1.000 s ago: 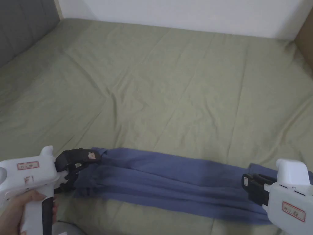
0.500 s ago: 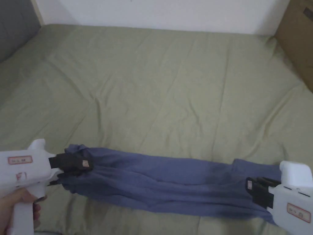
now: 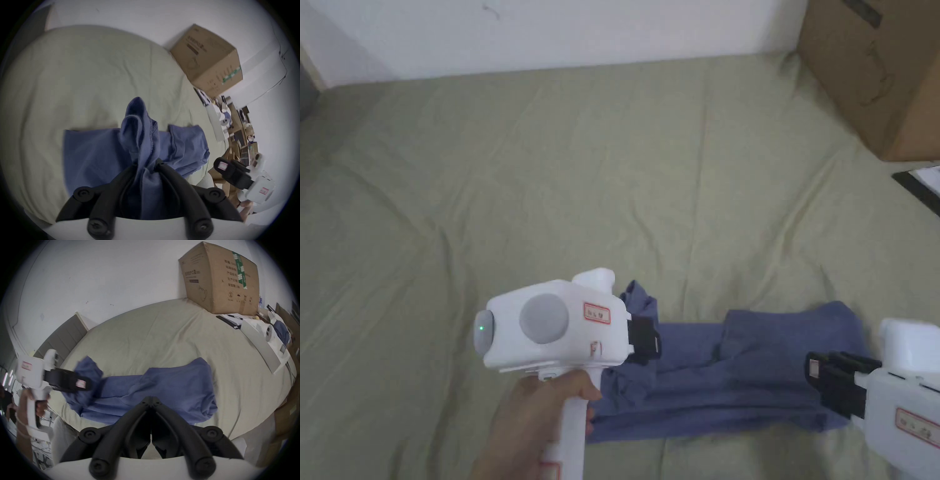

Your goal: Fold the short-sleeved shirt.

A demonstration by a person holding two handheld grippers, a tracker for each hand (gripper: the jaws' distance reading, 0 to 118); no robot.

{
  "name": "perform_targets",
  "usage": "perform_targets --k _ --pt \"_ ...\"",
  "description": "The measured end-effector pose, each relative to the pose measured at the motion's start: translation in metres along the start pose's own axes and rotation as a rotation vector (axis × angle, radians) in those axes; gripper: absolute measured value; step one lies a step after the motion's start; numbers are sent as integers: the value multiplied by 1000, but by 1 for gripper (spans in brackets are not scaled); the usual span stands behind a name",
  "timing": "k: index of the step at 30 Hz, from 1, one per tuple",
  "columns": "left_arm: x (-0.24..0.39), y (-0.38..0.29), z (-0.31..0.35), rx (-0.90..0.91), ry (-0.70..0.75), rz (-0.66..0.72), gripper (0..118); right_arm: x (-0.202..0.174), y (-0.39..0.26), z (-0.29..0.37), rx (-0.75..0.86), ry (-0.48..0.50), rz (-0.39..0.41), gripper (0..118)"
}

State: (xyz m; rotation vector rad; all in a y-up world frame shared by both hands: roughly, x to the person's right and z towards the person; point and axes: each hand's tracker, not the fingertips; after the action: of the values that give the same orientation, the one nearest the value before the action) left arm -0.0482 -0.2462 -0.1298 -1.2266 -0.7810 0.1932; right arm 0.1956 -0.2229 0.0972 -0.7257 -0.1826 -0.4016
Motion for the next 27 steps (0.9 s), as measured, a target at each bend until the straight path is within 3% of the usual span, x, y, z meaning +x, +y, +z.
perform_targets --k 1,2,4,5,7,10,14,15,17,18,22,27 --pt "2 -1 -6 8 14 4 27 4 0 2 4 -8 -6 0" --pt "7 -1 -9 6 4 -8 51 7 -1 4 5 -13 -7 0" --pt "7 -1 -7 -8 -56 14 108 14 0 6 5 -29 2 0" --pt "8 0 -4 -13 -66 4 117 16 0 6 4 -39 6 0" --pt "8 2 15 41 -106 -28 118 21 1 6 2 -50 7 0" --pt "-3 8 38 104 -47 -4 118 24 1 6 9 -47 -14 0" --pt "-29 10 49 95 -53 74 110 24 0 4 17 -37 -38 0" --pt "-31 9 48 91 -31 87 96 23 0 4 19 -34 -41 0" --pt "-30 5 36 65 66 70 24 23 -1 3 21 -29 -47 0" --pt "-26 3 27 51 114 67 2 22 -1 3 21 -26 -50 0" --pt "-16 -2 -6 -10 -5 98 1 24 -3 6 45 -29 -67 0" --pt "14 -15 -44 -109 -13 38 1 30 0 11 55 -55 -48 0"
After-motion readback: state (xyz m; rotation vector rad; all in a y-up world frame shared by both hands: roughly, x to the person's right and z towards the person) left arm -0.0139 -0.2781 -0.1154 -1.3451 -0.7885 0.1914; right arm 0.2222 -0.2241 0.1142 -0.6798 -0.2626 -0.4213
